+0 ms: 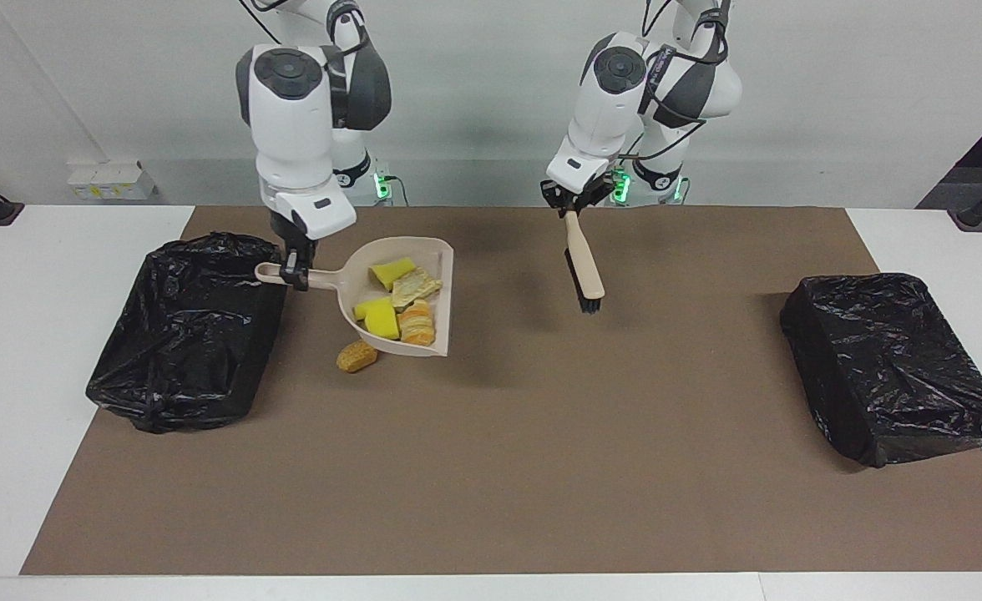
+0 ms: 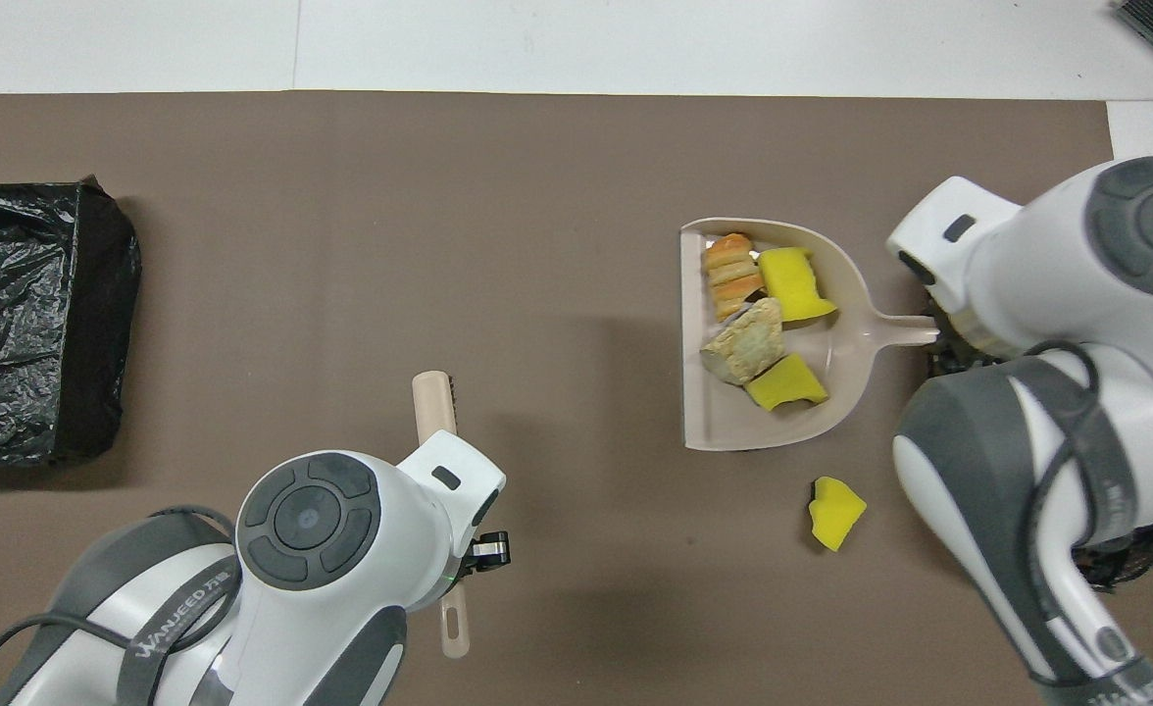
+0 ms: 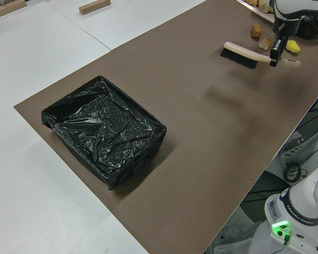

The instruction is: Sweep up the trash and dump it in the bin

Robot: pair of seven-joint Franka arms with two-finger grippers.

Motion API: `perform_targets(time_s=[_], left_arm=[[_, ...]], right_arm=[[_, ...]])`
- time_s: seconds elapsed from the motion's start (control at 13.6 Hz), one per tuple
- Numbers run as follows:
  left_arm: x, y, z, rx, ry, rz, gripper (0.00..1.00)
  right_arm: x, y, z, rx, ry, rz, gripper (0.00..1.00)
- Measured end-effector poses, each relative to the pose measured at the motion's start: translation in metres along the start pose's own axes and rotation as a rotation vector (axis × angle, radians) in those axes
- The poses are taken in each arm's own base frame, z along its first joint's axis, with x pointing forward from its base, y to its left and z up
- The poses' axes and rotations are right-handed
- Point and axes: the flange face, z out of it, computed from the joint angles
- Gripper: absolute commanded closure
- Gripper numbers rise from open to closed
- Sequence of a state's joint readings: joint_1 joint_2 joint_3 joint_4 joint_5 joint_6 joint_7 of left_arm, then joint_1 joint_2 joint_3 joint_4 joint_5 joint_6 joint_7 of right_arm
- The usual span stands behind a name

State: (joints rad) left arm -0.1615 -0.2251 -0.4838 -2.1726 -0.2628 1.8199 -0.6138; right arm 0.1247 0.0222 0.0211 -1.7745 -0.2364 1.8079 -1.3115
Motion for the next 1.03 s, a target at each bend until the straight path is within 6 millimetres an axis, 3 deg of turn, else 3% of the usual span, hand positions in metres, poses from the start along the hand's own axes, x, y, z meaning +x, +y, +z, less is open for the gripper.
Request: perform_targets(time_s=[0.15,0.37,0.66,0.81,1.03], left_arm=[[0.0,0.0,0.0,0.0,0.0,0.0,1.0],[0.0,0.0,0.0,0.0,0.001,0.0,1.0],[-0.002,0.003,0.001,0.001,0.0,0.008,1.0],[-0.007,0.007,0.004,0.001,-0.009,0.016,1.0],[-0.033,0.024,0.029,0.039,-0.04,0.068,1.0]], right_arm=[[-0.052,0.009,0.001,-0.002,-0.002,0.039,1.0],[-0.141,0.011,0.018,0.021,-0.006,0.047,1.0],[-0.268,-0.009,0.04,0.032,-0.038,0.09,1.0],[-0.295,-0.017,0.042,0.054,-0.153,0.078,1.0],[-0.3,-0.015,0.053,0.1,-0.321,0.06,1.0]])
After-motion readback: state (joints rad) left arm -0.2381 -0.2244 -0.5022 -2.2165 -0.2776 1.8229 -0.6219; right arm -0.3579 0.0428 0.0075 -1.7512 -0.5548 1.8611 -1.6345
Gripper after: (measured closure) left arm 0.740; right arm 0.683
